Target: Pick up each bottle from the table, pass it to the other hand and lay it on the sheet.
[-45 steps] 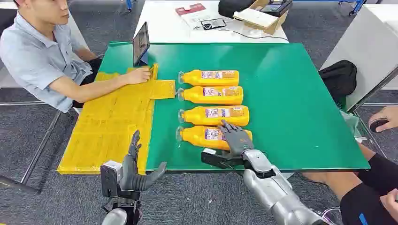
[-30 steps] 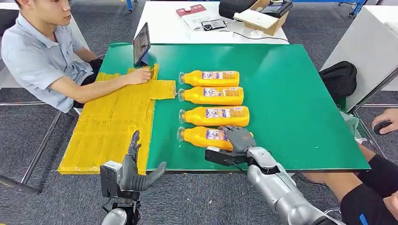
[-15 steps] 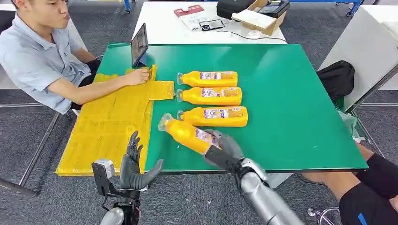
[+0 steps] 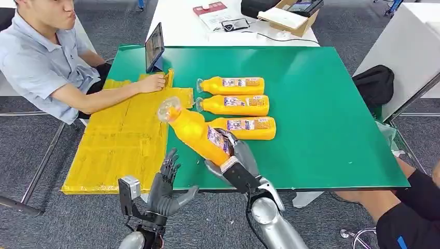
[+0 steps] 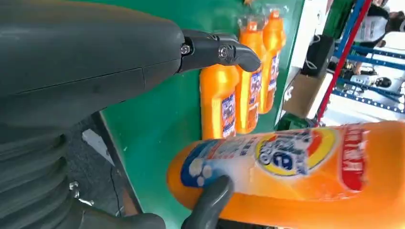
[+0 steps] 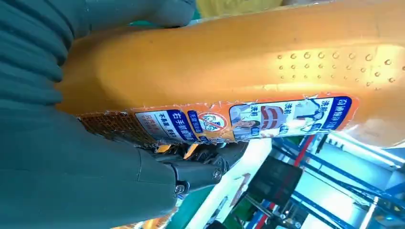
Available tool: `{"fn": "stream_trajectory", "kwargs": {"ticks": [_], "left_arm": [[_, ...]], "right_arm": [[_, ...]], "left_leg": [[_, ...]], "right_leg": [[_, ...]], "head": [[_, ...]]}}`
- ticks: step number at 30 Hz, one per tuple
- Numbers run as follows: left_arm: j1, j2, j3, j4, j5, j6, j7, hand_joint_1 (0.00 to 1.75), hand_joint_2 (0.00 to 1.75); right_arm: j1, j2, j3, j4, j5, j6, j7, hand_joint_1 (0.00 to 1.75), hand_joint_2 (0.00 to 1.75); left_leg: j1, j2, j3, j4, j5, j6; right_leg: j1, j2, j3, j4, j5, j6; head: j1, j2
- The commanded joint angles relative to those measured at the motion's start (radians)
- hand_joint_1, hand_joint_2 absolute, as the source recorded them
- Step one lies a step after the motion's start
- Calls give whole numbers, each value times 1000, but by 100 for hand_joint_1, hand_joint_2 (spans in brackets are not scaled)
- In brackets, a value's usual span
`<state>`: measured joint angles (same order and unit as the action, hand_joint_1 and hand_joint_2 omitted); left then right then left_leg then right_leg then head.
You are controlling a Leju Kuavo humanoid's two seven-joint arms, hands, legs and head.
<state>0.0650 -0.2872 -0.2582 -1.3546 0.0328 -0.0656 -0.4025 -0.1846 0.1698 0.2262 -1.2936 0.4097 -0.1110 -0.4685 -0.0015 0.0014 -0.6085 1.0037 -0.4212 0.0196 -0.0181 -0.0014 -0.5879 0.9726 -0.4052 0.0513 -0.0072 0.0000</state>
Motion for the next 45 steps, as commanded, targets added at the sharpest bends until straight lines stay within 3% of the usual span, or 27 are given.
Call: {"fn": "stream_trajectory", "kwargs": {"ticks": [1,3,10,15,21,22,24,30,31,32,33,34,35,45], "left_arm": [[-19,49,-44,27,-11,-9,-4,0,175],[-15,50,-60,-9,-31,-24,-17,0,175],[-37,23,-36,-79,2,0,42,0,175],[-67,-30,43,-15,144,82,101,0,175],[-84,-9,44,-12,237,72,61,0,175],[-85,-6,34,-12,252,49,79,0,175],[-74,3,14,27,465,-96,249,0,175],[-73,17,7,29,473,-105,134,0,175],[-81,18,9,24,471,-102,137,10,175],[-75,17,15,5,517,-148,153,140,175],[-72,16,19,0,539,-173,152,162,175],[-69,15,23,-5,552,-186,152,175,175],[-59,18,29,-2,617,-240,171,175,175],[-62,7,62,-15,578,-263,112,175,175]], "right_arm": [[-17,8,-19,7,-5,8,-6,175,175],[-48,8,21,80,31,36,8,175,175],[-45,75,204,258,223,-69,-26,175,175],[9,110,328,294,203,-108,-50,175,175],[9,93,398,309,194,-164,-54,175,175],[8,89,398,308,190,-166,-54,175,175],[4,84,392,309,169,-166,-61,175,175],[-23,97,390,367,108,-104,-66,175,175],[-23,97,390,370,108,-103,-66,175,175],[-28,100,389,394,110,-106,-61,175,175],[-29,100,390,399,111,-102,-60,175,175],[-28,101,391,401,111,-99,-60,98,175],[-24,100,393,399,99,-65,-53,0,175],[3,90,410,276,112,-59,-44,0,175]], "left_leg": [[1,0,3,0,-1,-2],[1,0,3,-1,-1,-1],[2,3,2,-1,-2,-1],[3,2,3,-1,-2,-2],[3,-1,1,-1,-1,-1],[3,-1,2,-1,-2,-2],[3,-1,1,-1,-1,-2],[2,-1,2,-2,-1,-2],[2,-2,3,-2,-2,-2],[2,-1,0,-1,-1,-2],[2,-2,0,-1,-1,-2],[3,-2,2,-1,-2,-2],[3,-2,1,-1,-2,-2],[2,-4,-1,0,-1,-2]], "right_leg": [[1,0,3,0,-2,-3],[1,0,2,-1,-1,-2],[2,3,1,-1,0,-2],[3,2,2,-1,-1,-3],[2,-1,1,-1,-1,-2],[3,-1,2,-2,-2,-3],[2,-1,1,-1,-2,-3],[2,-1,2,-1,-2,-3],[2,-2,3,-1,-3,-3],[2,-1,1,-1,-2,-3],[2,-2,1,-1,-2,-3],[3,-2,2,-1,-3,-3],[2,-2,1,-1,-2,-3],[2,-4,-1,0,-3,-2]], "head": [[0,0],[0,0],[0,0],[0,0],[0,0],[0,0],[0,0],[0,0],[0,0],[0,0],[0,0],[0,0],[0,0],[0,0]]}}
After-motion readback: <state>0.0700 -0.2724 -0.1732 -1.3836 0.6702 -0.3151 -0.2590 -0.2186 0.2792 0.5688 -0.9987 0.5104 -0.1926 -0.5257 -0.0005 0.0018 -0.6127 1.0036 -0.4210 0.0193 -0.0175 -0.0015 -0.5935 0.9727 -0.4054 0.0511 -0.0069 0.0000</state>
